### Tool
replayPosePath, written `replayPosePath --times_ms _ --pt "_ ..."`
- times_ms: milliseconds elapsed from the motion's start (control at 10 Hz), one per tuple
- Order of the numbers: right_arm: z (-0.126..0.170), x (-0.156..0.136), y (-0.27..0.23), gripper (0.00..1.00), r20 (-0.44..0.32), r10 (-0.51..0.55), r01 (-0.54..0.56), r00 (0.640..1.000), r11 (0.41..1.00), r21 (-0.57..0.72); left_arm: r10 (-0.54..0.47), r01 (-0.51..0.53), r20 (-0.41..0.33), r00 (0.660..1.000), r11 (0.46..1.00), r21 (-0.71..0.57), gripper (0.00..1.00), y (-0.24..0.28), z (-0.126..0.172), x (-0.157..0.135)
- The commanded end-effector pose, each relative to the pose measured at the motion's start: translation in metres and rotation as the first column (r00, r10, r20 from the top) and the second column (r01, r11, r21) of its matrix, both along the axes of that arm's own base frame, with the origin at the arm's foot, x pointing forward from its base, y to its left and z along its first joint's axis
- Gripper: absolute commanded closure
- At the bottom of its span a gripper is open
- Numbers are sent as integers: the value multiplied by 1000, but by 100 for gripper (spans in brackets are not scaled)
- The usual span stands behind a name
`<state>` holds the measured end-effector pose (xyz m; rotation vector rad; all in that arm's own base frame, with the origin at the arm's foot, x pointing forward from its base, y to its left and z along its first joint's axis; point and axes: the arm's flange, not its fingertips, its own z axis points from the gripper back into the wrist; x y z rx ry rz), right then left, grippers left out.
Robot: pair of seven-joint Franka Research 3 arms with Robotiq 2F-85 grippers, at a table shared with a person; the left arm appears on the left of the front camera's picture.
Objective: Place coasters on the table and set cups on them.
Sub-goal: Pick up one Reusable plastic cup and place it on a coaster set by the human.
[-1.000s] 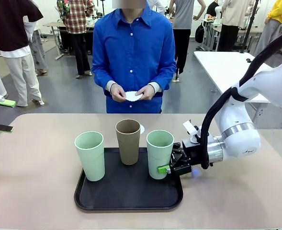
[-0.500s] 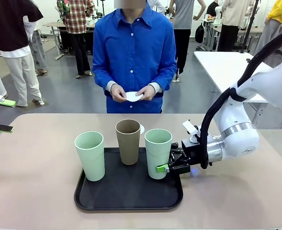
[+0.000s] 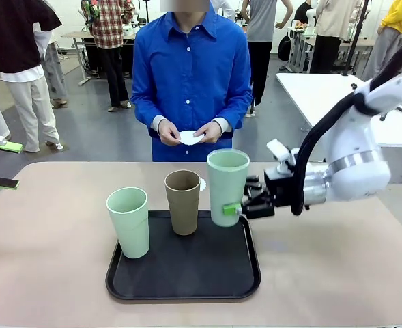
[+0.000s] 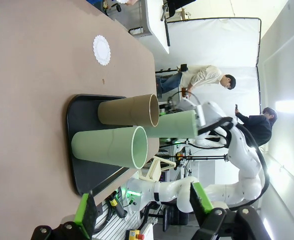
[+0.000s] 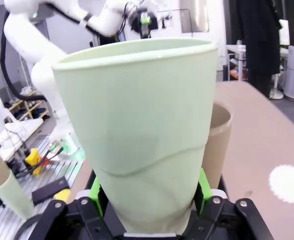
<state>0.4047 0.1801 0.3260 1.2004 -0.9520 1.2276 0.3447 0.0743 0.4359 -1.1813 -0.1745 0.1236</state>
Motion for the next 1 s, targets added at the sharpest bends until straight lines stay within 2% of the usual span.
replayPosePath --times_ms 0,200,400,500,800,900 --pt "44 -5 10 45 -16 -87 86 996 996 -27 -1 1 11 1000 1000 -14 0 1 1 0" --pt "68 4 20 45 -17 -166 165 986 985 -44 -1 1 11 1000 1000 -14 0 1 1 0" --pt "70 8 25 45 9 -184 184 983 982 -39 -1 1 11 1000 1000 -14 0 1 1 0" --pt "76 5 12 45 4 -139 139 990 989 -40 -1 1 11 1000 1000 -14 0 1 1 0" --pt "76 5 12 45 4 -139 139 990 989 -40 -1 1 11 1000 1000 -14 0 1 1 0" --pt "75 5 15 18 6 -152 152 988 987 -49 -1 1 11 1000 1000 -14 0 1 1 0"
